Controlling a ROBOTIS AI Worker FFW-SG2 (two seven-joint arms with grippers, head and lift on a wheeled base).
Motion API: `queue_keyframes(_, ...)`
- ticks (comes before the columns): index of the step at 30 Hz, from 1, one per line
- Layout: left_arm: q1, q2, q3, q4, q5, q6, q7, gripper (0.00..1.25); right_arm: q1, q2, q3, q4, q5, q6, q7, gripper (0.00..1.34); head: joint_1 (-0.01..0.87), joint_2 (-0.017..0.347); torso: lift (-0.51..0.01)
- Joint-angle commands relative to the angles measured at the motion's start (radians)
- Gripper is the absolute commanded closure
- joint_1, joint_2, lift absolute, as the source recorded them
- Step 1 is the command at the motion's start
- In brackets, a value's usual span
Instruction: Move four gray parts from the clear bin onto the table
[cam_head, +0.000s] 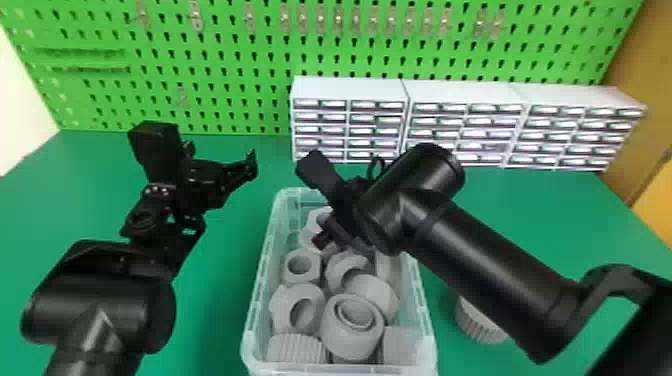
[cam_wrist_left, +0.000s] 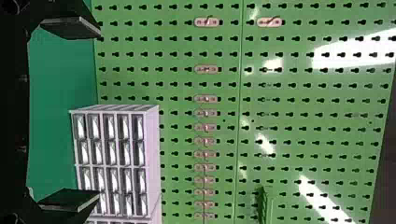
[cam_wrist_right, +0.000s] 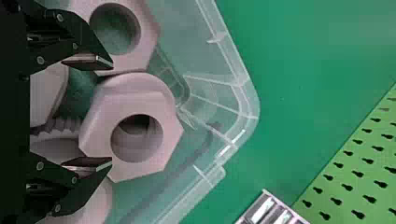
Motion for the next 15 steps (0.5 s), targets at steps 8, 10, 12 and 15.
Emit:
queue_keyframes(8, -0.002, 0.001, 0.002, 0.001, 0.0, 0.0, -0.002, 0.08, -0.007, 0.007, 0.025, 0.068, -0.024, -0.09, 0.032, 0.53, 0.686, 0.026, -0.05)
queue_keyframes(10, -0.002, 0.001, 0.002, 0.001, 0.0, 0.0, -0.002, 0.08, -0.007, 0.009, 0.03, 0.072, -0.024, -0.099, 0.032, 0.53, 0.686, 0.026, -0.05)
queue_keyframes(12, -0.002, 0.001, 0.002, 0.001, 0.0, 0.0, -0.002, 0.08, -0.007, 0.01, 0.034, 0.078, -0.026, -0.108, 0.032, 0.53, 0.686, 0.026, -0.05)
queue_keyframes(15, -0.002, 0.001, 0.0, 0.001, 0.0, 0.0, -0.002, 0.08, -0.009, 0.01, 0.036, 0.089, -0.026, -0.119, 0.032, 0.53, 0.686, 0.026, -0.05)
